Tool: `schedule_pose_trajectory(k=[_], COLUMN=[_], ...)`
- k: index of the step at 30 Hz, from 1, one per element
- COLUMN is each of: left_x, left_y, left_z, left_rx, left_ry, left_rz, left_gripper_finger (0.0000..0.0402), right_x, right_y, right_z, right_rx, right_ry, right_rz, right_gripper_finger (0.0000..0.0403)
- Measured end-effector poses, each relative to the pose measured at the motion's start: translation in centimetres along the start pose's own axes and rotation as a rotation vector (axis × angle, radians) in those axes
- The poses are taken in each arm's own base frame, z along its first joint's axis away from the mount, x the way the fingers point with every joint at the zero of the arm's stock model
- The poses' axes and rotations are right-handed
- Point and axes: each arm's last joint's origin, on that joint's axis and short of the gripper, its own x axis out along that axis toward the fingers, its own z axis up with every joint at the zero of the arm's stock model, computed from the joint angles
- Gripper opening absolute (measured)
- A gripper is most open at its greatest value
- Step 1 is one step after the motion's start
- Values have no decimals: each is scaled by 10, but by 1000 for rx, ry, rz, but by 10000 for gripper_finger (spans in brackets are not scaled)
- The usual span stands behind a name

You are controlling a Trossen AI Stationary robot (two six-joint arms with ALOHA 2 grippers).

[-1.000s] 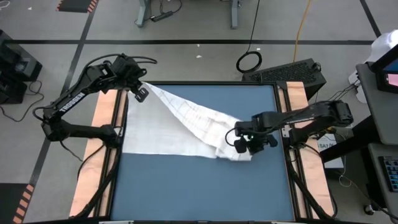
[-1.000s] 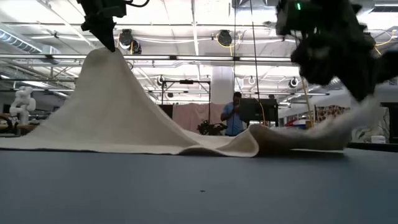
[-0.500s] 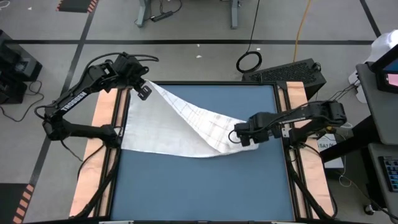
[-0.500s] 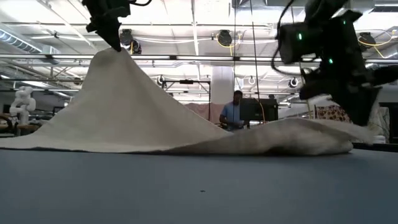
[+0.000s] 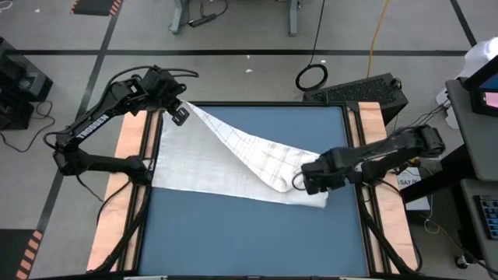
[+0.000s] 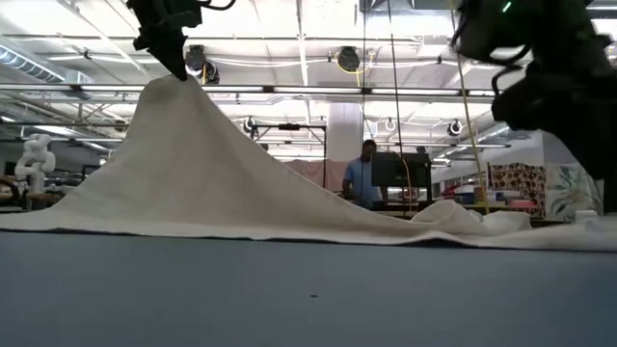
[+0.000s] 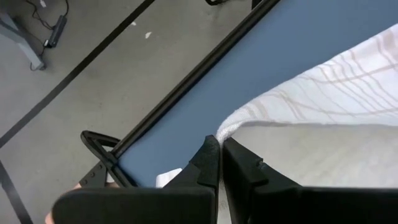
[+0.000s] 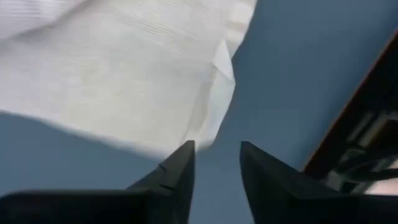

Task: Roll towel into tight, uniform cylinder
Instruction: Roll the white towel

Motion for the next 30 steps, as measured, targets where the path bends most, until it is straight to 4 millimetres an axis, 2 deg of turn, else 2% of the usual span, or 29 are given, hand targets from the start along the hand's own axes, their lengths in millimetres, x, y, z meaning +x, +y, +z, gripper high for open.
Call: schedule_pose_trajectory(k=[6, 10, 13, 16, 21, 25, 27, 30], left_x=[0, 0, 0, 0, -1, -2, -2, -2], left_y=[-1, -1, -3, -5, -9, -11, -11, -11], left_z=[0, 0, 0, -1, -1, -2, -4, -6], left_rx=[1, 2, 18, 19, 31, 31, 18, 18], left_ry=[0, -1, -2, 2, 2, 12, 36, 64], left_rz=[-9, -34, -88, -150, -211, -225, -226, -224], left_gripper_finger=[12, 12, 12, 12, 12, 12, 12, 12], right_x=[6, 13, 11, -3, -27, -36, -40, -40], right_y=[7, 14, 20, 27, 36, 39, 42, 39], right_z=[-31, -47, -49, -43, -21, 6, 19, 35], right_rx=[34, 82, 147, 182, 110, 177, 146, 97], right_ry=[-105, -174, -164, -161, -236, -234, -239, -257], right_rz=[72, 134, 217, 322, 408, 451, 489, 449], right_gripper_finger=[175, 180, 175, 169, 167, 166, 166, 166])
